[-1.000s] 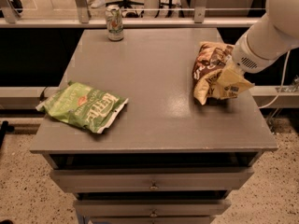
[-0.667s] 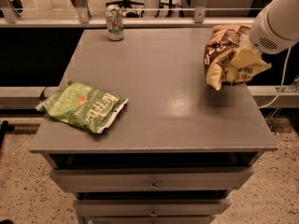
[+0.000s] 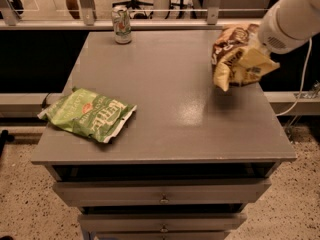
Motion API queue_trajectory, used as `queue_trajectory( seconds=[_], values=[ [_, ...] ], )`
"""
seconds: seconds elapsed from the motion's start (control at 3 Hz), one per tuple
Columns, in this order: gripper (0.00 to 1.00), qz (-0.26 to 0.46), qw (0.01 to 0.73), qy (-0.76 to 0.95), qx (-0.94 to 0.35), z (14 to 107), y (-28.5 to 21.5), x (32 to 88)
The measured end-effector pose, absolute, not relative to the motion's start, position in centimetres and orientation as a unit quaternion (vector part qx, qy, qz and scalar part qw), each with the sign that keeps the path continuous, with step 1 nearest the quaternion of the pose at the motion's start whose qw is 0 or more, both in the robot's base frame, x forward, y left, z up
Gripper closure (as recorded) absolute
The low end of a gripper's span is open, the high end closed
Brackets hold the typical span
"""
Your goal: Move brown chip bag near 7up can
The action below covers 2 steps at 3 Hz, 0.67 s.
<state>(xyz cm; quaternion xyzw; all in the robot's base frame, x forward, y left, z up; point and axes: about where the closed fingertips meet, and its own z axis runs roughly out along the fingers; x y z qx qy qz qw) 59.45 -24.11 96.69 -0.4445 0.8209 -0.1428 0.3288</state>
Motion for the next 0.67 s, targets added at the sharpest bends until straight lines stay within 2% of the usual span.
queue_trajectory(
  seconds=[0.67],
  values=[
    [1.00, -0.072, 0.404, 0.782, -0.469, 97.5, -14.7, 70.1]
  ],
)
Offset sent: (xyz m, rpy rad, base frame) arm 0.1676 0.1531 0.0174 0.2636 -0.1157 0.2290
